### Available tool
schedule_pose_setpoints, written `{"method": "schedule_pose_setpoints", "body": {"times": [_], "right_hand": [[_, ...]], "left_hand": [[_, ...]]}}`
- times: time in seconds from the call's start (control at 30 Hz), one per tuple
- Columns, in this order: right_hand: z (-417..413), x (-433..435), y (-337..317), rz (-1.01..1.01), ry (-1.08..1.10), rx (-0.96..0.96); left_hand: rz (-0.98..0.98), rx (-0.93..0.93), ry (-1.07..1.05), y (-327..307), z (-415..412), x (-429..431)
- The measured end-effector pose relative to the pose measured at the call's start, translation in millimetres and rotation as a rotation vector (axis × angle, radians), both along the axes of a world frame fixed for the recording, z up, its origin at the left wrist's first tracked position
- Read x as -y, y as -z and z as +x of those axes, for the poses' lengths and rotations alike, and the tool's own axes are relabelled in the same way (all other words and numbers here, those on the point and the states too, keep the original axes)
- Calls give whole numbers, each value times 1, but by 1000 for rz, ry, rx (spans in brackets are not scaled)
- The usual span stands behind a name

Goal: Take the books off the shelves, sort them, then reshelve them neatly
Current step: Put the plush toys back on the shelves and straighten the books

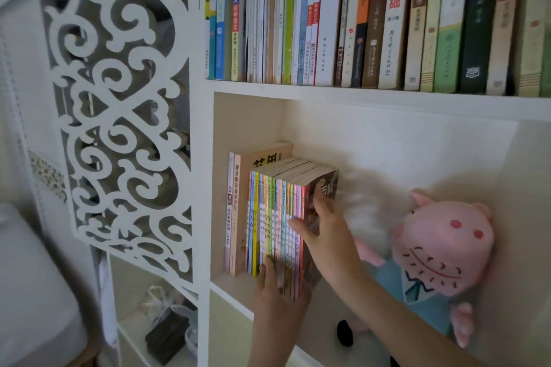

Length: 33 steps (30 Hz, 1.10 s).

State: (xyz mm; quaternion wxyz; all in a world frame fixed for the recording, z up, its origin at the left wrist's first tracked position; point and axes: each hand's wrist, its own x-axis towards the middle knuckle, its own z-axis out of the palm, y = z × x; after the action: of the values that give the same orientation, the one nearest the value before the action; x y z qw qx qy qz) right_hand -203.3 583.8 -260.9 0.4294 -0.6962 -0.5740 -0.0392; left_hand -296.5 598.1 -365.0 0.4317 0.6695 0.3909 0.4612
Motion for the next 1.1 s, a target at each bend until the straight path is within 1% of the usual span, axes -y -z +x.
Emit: {"method": "schedule_pose_setpoints", "body": {"times": [0.1,0.17,0.23,0.27,0.37,0.43,0.47,0.57,0.7,0.73,0.83,0.97,1.03,1.1], "right_hand": [[4,2,4,-10,-24,3],[7,6,5,1,-50,-41],[10,9,5,40,-77,-104],[10,10,4,59,-91,-138],[10,10,6,81,-112,-174],[10,10,5,84,-116,-186],[10,11,5,85,-119,-184],[10,10,3,84,-147,-179],[10,6,0,94,-168,-197],[10,4,0,88,-169,-192],[10,0,1,93,-168,-184],[8,-4,4,94,-146,-168],[7,-3,6,82,-126,-130],[8,-2,6,69,-130,-132]], "left_hand": [[4,-6,-1,-1,-10,-2],[54,-36,-13,4,-12,-4],[232,-68,-135,13,-13,-12],[289,-81,-218,20,-12,-19],[344,-59,-340,18,-15,-26],[448,-28,-382,14,-20,-32],[458,-29,-374,13,-23,-34],[414,-43,-330,13,-26,-40],[323,-129,-411,21,-20,-50],[303,-102,-430,19,-18,-52],[135,-14,-430,3,-18,-49],[153,6,-438,3,-16,-43],[158,-45,-439,3,-11,-39],[161,-133,-443,4,-5,-37]]}}
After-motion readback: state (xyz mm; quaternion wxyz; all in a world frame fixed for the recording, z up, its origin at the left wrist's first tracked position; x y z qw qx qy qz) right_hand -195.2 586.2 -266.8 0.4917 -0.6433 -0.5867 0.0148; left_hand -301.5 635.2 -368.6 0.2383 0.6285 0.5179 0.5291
